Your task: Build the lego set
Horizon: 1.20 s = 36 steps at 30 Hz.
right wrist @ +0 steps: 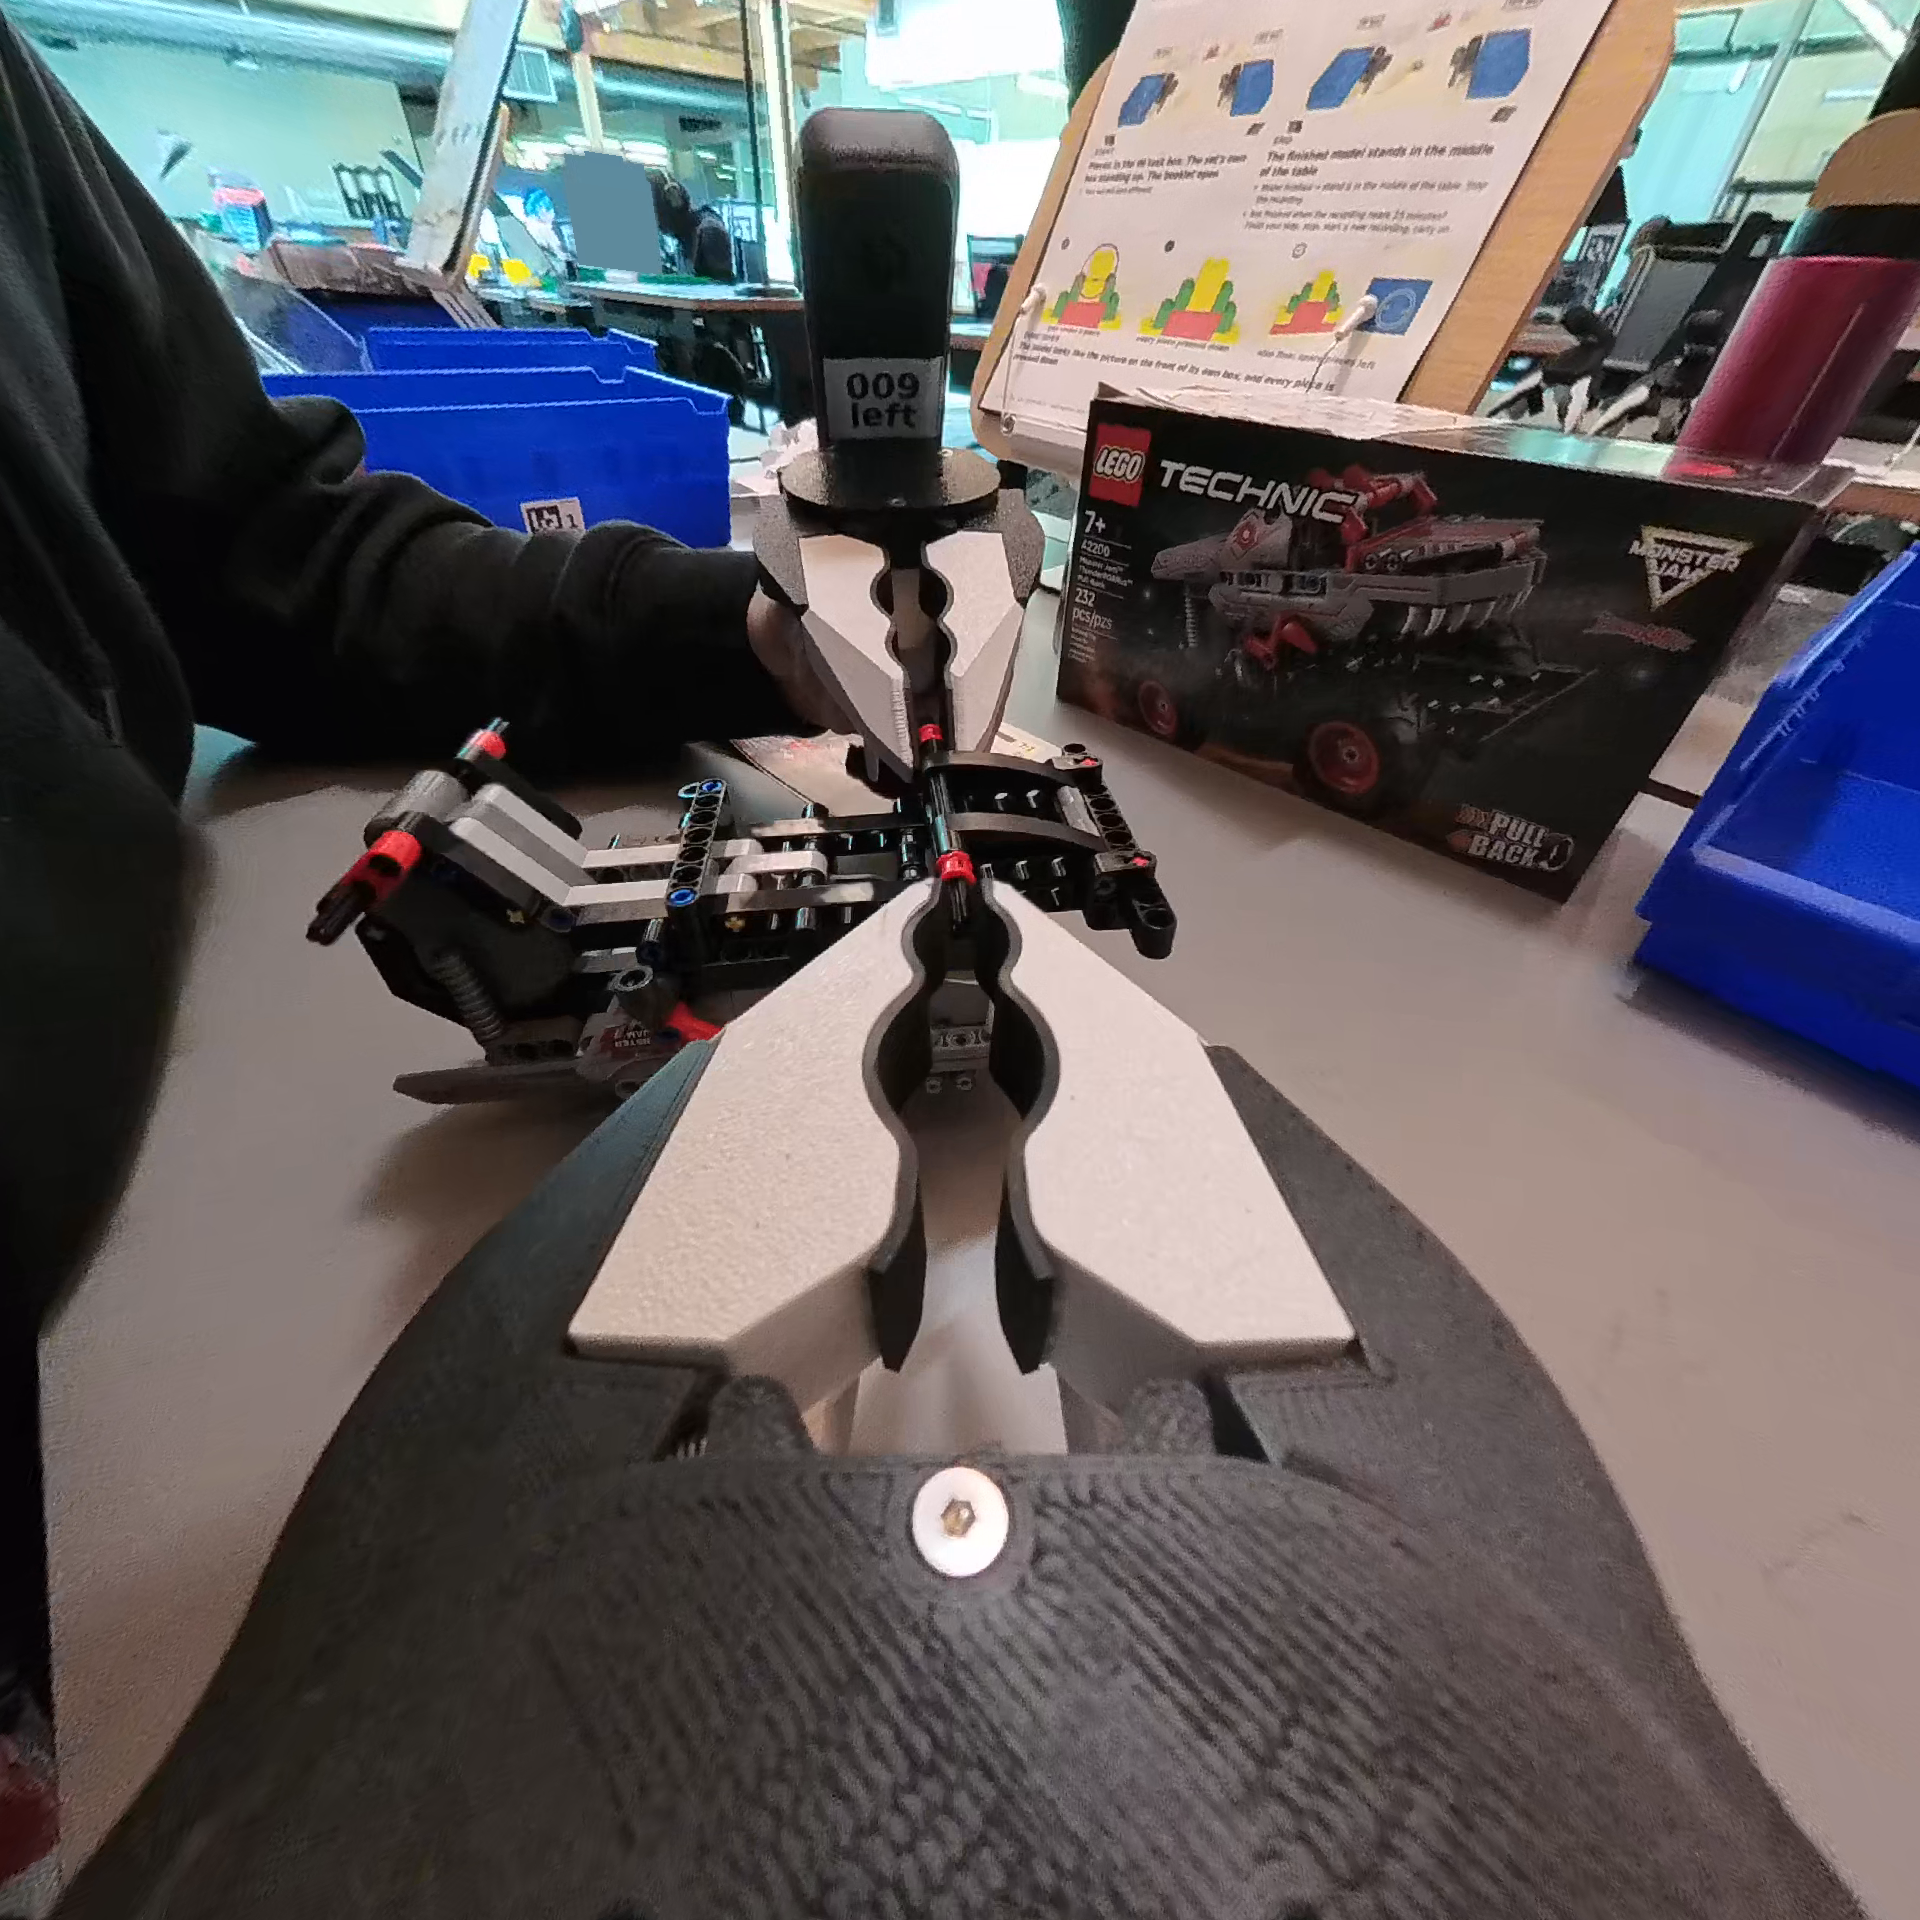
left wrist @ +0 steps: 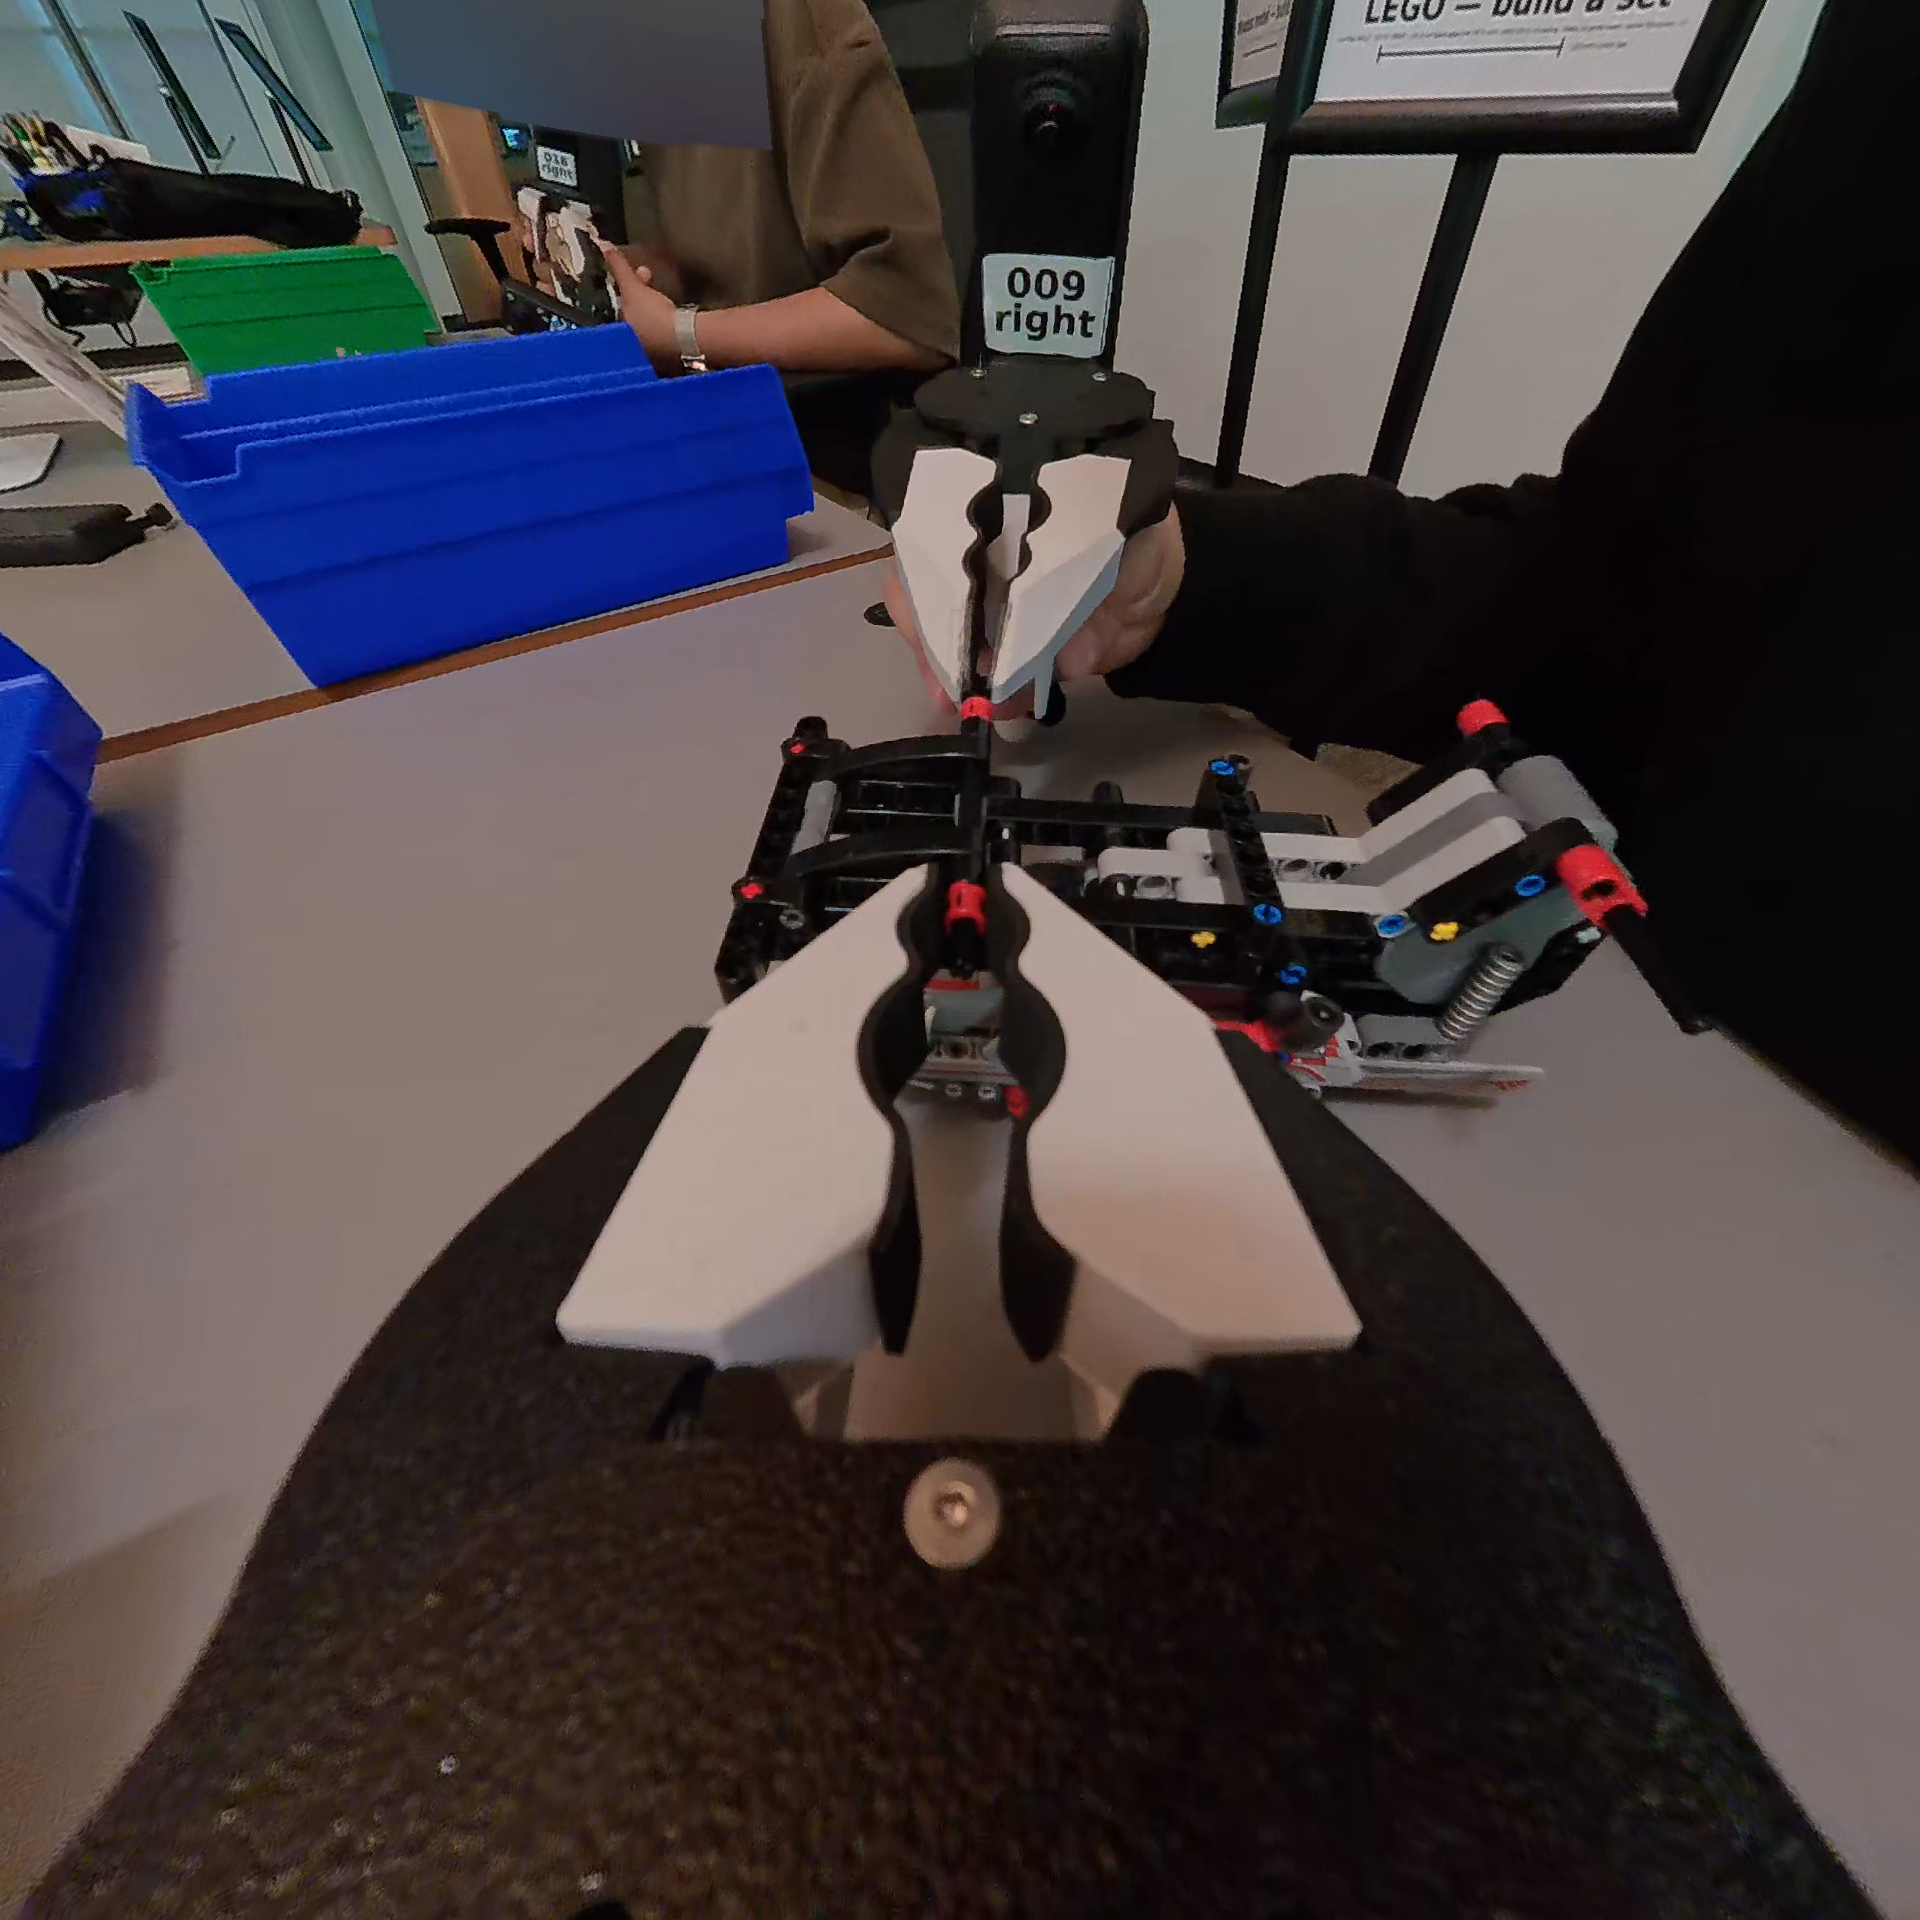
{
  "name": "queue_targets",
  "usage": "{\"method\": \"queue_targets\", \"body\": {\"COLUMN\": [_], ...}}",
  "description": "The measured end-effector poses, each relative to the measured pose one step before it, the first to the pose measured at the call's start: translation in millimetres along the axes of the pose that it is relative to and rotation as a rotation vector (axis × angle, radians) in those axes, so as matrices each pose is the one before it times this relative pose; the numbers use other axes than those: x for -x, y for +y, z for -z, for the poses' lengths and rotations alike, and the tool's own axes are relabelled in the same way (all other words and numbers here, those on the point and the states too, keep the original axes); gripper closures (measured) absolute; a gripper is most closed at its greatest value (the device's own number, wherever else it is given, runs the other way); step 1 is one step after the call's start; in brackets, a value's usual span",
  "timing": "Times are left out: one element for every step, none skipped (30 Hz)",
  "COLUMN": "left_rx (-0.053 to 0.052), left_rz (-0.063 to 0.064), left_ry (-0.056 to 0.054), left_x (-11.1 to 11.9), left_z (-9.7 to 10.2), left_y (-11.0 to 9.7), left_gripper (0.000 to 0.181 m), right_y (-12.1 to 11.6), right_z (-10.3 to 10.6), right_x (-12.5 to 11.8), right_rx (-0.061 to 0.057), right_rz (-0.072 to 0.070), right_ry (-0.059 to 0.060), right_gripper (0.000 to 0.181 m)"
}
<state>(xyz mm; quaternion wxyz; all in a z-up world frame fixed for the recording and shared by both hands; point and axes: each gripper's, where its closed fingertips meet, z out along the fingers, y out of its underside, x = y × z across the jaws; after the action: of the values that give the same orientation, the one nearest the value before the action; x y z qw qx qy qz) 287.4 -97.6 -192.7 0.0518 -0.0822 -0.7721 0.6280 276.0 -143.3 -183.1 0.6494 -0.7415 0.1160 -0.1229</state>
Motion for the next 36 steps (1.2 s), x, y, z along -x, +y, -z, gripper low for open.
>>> {"method": "queue_targets", "body": {"left_rx": [-0.0006,0.0008,-0.0004,-0.0008,0.0045,0.002,-0.003,-0.001,-0.0011,-0.0015,0.0002,-0.001,-0.0013,-0.0001,0.0011,-0.0006,-0.0002,0.0004,-0.0012,0.0001,0.0004,-0.0026,-0.0112,-0.0096,0.0303,0.0697,0.0156,-0.0403,-0.0277,-0.0052,0.006,0.0036,0.0004,0.0075,0.0101,0.0034], "left_rz": [0.0023,-0.0003,-0.0023,0.0015,-0.0011,0.0001,0.0027,0.0022,0.0002,0.0011,0.0018,-0.0001,0.0008,0.0002,-0.0017,0.0003,0.0001,-0.0007,-0.0004,0.0013,-0.0007,0.0007,0.0015,-0.0033,-0.0224,-0.0288,0.005,0.0221,0.012,-0.0075,-0.0081,-0.0098,-0.0098,-0.0087,-0.0105,-0.0062], "left_ry": [-0.0003,-0.0029,0.0001,0.0031,-0.0023,-0.0003,0.0031,-0.0024,-0.0011,0.0016,-0.0009,-0.0001,0.0008,-0.0005,-0.001,0.0015,-0.0002,-0.0012,0.0008,-0.0005,-0.0006,0.0034,0.0124,0.0281,0.0199,-0.018,-0.0194,0.0162,0.0016,-0.002,0.0093,-0.0017,-0.0059,-0.0034,-0.0064,-0.0012], "left_x": [0.2,0.37,-0.21,-0.48,0.29,-0.04,-0.27,0.33,0.12,-0.15,0.21,0.12,-0.09,0.05,0.17,-0.27,0.08,0.2,-0.12,0.1,0.06,-0.61,-2.45,-6.62,-6.16,1.78,3.81,-1.37,-0.15,0.18,-1.29,-0.22,-0.11,-0.46,-0.04,-0.6], "left_z": [-0.24,-0.19,-0.33,-0.39,-0.28,-0.19,-0.03,0.04,-0.07,0.06,-0.11,-0.1,0.0,0.0,-0.03,0.15,0.18,0.1,0.09,-0.07,-0.09,-0.25,-2.74,-8.0,-10.16,0.11,1.83,2.35,1.82,0.44,-0.39,-1.01,-0.99,-0.44,0.17,0.14], "left_y": [0.18,0.26,0.07,0.02,0.91,0.82,0.04,0.51,0.25,0.14,0.32,0.05,-0.06,-0.01,0.14,-0.04,0.12,0.17,-0.03,0.0,0.03,-0.58,-2.18,-3.41,1.29,8.31,4.14,-2.68,-2.6,-1.69,-1.31,-1.8,-1.91,-0.62,0.12,-0.37], "left_gripper": [0.176,0.177,0.176,0.177,0.177,0.177,0.177,0.177,0.177,0.177,0.177,0.177,0.177,0.177,0.177,0.177,0.177,0.177,0.177,0.177,0.177,0.177,0.177,0.176,0.176,0.176,0.176,0.176,0.176,0.176,0.176,0.176,0.176,0.176,0.176,0.176], "right_y": [-0.28,0.9,0.38,-0.11,0.76,0.95,-0.31,-0.14,0.36,-0.76,-0.54,0.28,-0.14,-0.19,0.38,-0.43,-0.38,0.03,-0.38,-0.23,0.22,-0.58,-1.55,-2.83,-0.27,7.17,5.18,-1.36,-10.27,-5.04,1.15,1.74,1.61,1.56,2.58,2.33], "right_z": [0.13,-0.16,0.12,0.22,-0.06,-0.37,-0.1,-0.15,-0.44,-0.14,-0.24,-0.23,-0.13,-0.07,-0.35,-0.22,-0.28,-0.46,-0.31,-0.12,-0.34,-0.14,-0.95,-6.76,-12.87,-5.09,5.97,8.95,9.89,8.39,6.71,4.82,3.23,2.17,1.22,0.62], "right_x": [0.35,-1.08,-0.21,0.74,-0.57,-0.56,0.43,-0.12,-0.68,0.54,0.23,-0.75,0.25,0.3,-0.54,0.36,0.36,-0.37,0.22,0.14,-0.39,0.12,0.31,6.54,10.94,3.2,-6.87,-0.9,-0.26,-4.96,-6.59,-3.58,-0.6,1.88,3.36,0.94], "right_rx": [-0.0022,0.0063,0.002,-0.0044,0.0019,0.003,-0.0055,-0.0048,0.0017,-0.0056,-0.0039,0.0022,-0.001,-0.0014,0.0024,-0.0031,-0.0026,0.0006,-0.0026,-0.0017,0.002,-0.0043,-0.0109,-0.0162,0.0116,0.0611,0.0459,0.0027,-0.0475,-0.0065,0.0295,0.0183,0.0095,0.0064,0.0123,0.0103], "right_rz": [0.0017,0.0019,-0.0005,-0.0036,0.0003,0.0007,-0.0033,-0.0015,-0.0006,0.0004,-0.0024,-0.0026,-0.0012,-0.0011,-0.0017,-0.0005,-0.0008,0.0001,-0.0008,-0.002,-0.0011,-0.0009,-0.0041,0.0003,0.0114,0.0233,-0.0014,-0.0027,-0.0028,-0.0031,0.0082,-0.0009,-0.0208,-0.021,-0.0127,-0.0074], "right_ry": [-0.0018,0.0076,-0.0005,-0.0087,0.0013,0.002,-0.0052,0.0003,0.0051,-0.0032,-0.002,0.0031,-0.0025,-0.0032,0.003,-0.0023,-0.002,0.0031,-0.0016,-0.0022,0.0023,-0.0016,-0.002,-0.0394,-0.0573,-0.0057,0.0547,0.0101,0.0137,0.037,0.045,0.0246,0.0014,-0.0107,-0.0167,-0.0017], "right_gripper": [0.178,0.179,0.178,0.178,0.178,0.179,0.179,0.179,0.179,0.179,0.179,0.178,0.178,0.179,0.178,0.178,0.178,0.179,0.18,0.18,0.18,0.18,0.181,0.181,0.181,0.181,0.181,0.181,0.181,0.181,0.181,0.175,0.169,0.167,0.165,0.164]}}
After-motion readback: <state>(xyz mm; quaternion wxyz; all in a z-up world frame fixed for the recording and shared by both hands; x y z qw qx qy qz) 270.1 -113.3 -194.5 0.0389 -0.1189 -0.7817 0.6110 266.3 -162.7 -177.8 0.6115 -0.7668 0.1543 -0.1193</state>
